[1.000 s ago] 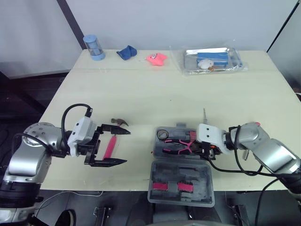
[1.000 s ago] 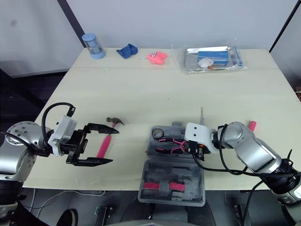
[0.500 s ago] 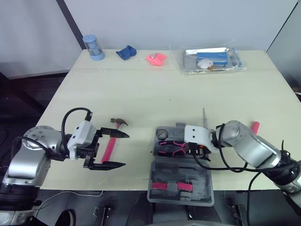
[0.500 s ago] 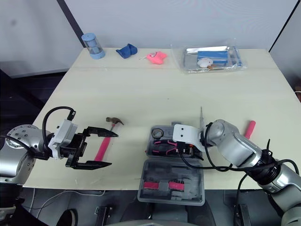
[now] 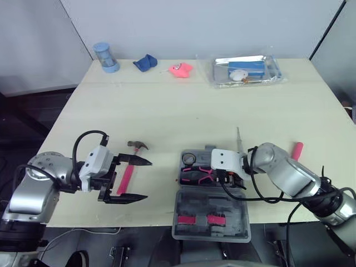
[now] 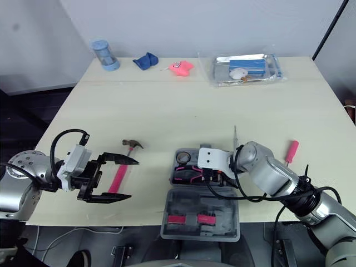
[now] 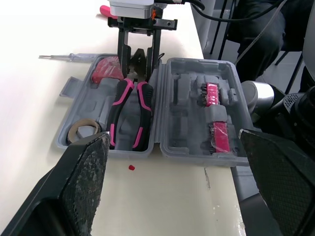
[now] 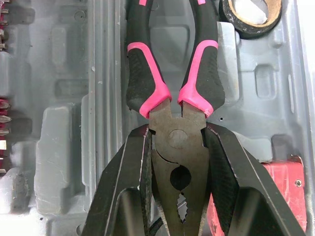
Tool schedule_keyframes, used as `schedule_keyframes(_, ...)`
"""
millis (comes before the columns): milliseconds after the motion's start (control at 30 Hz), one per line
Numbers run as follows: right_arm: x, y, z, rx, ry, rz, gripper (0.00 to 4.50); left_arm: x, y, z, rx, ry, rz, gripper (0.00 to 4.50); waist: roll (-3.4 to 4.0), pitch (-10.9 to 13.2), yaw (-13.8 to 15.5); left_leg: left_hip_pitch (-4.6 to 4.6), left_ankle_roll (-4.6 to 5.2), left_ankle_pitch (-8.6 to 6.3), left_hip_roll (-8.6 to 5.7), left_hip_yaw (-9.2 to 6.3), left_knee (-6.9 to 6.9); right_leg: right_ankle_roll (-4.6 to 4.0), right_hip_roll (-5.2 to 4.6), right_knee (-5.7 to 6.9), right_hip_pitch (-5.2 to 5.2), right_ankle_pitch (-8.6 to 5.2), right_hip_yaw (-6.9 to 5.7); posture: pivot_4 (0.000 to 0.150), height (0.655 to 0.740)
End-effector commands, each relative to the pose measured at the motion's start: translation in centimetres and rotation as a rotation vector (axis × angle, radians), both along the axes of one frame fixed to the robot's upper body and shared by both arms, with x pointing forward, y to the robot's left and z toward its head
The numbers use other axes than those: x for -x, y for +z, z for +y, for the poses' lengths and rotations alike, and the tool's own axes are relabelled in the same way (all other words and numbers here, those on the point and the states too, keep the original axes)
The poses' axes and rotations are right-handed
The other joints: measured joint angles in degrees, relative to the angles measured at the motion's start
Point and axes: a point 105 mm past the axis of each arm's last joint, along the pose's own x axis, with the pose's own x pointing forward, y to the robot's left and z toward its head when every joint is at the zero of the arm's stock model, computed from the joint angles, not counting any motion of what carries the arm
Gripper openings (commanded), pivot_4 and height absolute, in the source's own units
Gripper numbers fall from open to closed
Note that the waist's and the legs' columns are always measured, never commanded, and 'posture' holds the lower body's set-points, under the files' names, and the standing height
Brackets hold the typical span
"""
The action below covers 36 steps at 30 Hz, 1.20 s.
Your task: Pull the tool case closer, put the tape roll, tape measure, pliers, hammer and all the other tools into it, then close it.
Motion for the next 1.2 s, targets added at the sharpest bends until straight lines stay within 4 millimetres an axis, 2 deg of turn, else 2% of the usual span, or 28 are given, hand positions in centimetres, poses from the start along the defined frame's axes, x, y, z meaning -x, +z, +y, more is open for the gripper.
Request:
schedule_keyframes(33, 0.1, 0.4, 0.0, -0.001, 0.028, -0.025, 2.06, 0.3, 0.7, 0.4, -0.011, -0.028, -0.022, 4.5, 0.0, 0.0, -0.1, 0.0, 0.0, 0.0, 0.0, 0.0, 0.0, 0.0, 0.0, 0.0, 0.0, 0.0, 0.0, 0.15, 0.74)
schedule_keyframes(67, 0.1, 0.4, -0.1, 0.001, 0.029, -0.025, 2.18, 0.3, 0.7, 0.3, -0.01, -0.027, -0.022, 4.5, 0.0, 0.0, -0.09, 0.0, 0.0, 0.0, 0.0, 0.0, 0.0, 0.0, 0.0, 0.0, 0.0, 0.0, 0.0, 0.15, 0.74)
schedule_keyframes(233, -0.4, 1.2, -0.3, -0.032, 0.001, -0.051, 4.36, 0.2, 0.8, 0.3, -0.006, -0.027, -0.022, 4.5, 0.0, 0.0, -0.09, 0.0, 0.0, 0.0, 0.0, 0.01, 0.01, 0.0, 0.0, 0.0, 0.0, 0.0, 0.0, 0.15, 0.74)
schedule_keyframes(400, -0.3, 2.2, 0.4, -0.179, -0.005, -0.026, 4.36, 0.1, 0.9, 0.1, -0.001, -0.026, -0.023, 4.5, -0.01, -0.01, -0.08, -0.01, 0.0, 0.0, 0.0, 0.0, 0.01, 0.0, 0.0, 0.0, 0.0, 0.0, 0.0, 0.15, 0.74)
schedule_keyframes(467, -0.5, 2.9, 1.4, -0.341, -0.015, -0.017, 4.36, 0.1, 0.9, 0.0, 0.002, -0.025, -0.023, 4.5, -0.08, -0.05, -0.13, 0.0, 0.0, 0.0, 0.0, 0.0, 0.01, 0.0, 0.0, 0.01, 0.0, 0.0, 0.0, 0.15, 0.74)
schedule_keyframes(500, -0.6, 3.2, 1.8, -0.401, -0.007, -0.022, 3.87, 0.0, 1.0, 0.0, 0.004, -0.024, -0.023, 4.5, -0.09, -0.05, -0.18, 0.0, 0.0, 0.0, 0.0, -0.02, 0.01, 0.0, 0.01, 0.01, 0.0, 0.0, -0.01, 0.15, 0.74)
schedule_keyframes(533, -0.5, 3.3, 2.0, -0.448, 0.021, -0.028, 3.65, 0.0, 1.0, 0.0, 0.005, -0.023, -0.023, 4.5, -0.09, -0.05, -0.18, 0.0, 0.0, 0.0, 0.0, -0.01, 0.01, 0.0, 0.01, 0.02, 0.0, 0.0, 0.0, 0.15, 0.74)
schedule_keyframes(567, -0.5, 3.2, 2.0, -0.47, 0.042, -0.04, 3.23, 0.0, 1.0, -0.1, 0.006, -0.022, -0.024, 4.5, -0.08, -0.05, -0.16, 0.0, 0.0, 0.0, 0.0, 0.01, 0.01, 0.0, 0.01, 0.03, 0.0, 0.0, 0.01, 0.15, 0.74)
schedule_keyframes(667, -1.1, 2.0, 1.4, -0.488, 0.016, -0.049, 1.46, -0.1, 1.0, -0.2, 0.01, -0.02, -0.025, 4.5, -0.09, -0.05, -0.05, 0.0, 0.0, 0.0, -0.02, 0.03, 0.05, 0.0, -0.01, 0.03, 0.0, 0.0, 0.01, 0.15, 0.74)
schedule_keyframes(700, -1.3, 1.6, 1.2, -0.487, 0.01, -0.047, 1.14, -0.1, 1.0, -0.2, 0.011, -0.019, -0.025, 4.5, -0.09, -0.05, -0.06, 0.0, 0.0, 0.0, -0.02, 0.02, 0.05, 0.0, -0.01, 0.03, 0.01, 0.0, 0.01, 0.15, 0.74)
schedule_keyframes(767, -1.4, 0.8, 0.8, -0.487, 0.005, -0.039, 0.1, -0.1, 1.0, -0.3, 0.012, -0.019, -0.026, 4.5, -0.09, -0.05, -0.12, 0.0, 0.0, 0.0, -0.02, 0.02, 0.06, 0.0, 0.0, 0.04, 0.0, 0.0, 0.01, 0.15, 0.74)
schedule_keyframes(1033, -1.6, -2.7, 0.0, -0.443, -0.029, 0.018, 0.04, -0.2, 1.1, -0.4, 0.016, -0.011, -0.03, 4.5, -0.11, -0.06, -0.27, 0.02, 0.0, 0.0, -0.02, 0.03, 0.05, 0.0, 0.0, 0.06, 0.0, 0.0, 0.02, 0.15, 0.74)
schedule_keyframes(1200, -1.4, -6.3, -1.2, -0.305, -0.079, 0.091, 0.04, -0.2, 1.1, -0.5, 0.022, -0.008, -0.031, 4.5, -0.15, -0.09, -0.28, 0.17, 0.0, 0.0, -0.01, 0.02, 0.05, 0.0, 0.01, 0.08, 0.1, 0.0, 0.03, 0.15, 0.74)
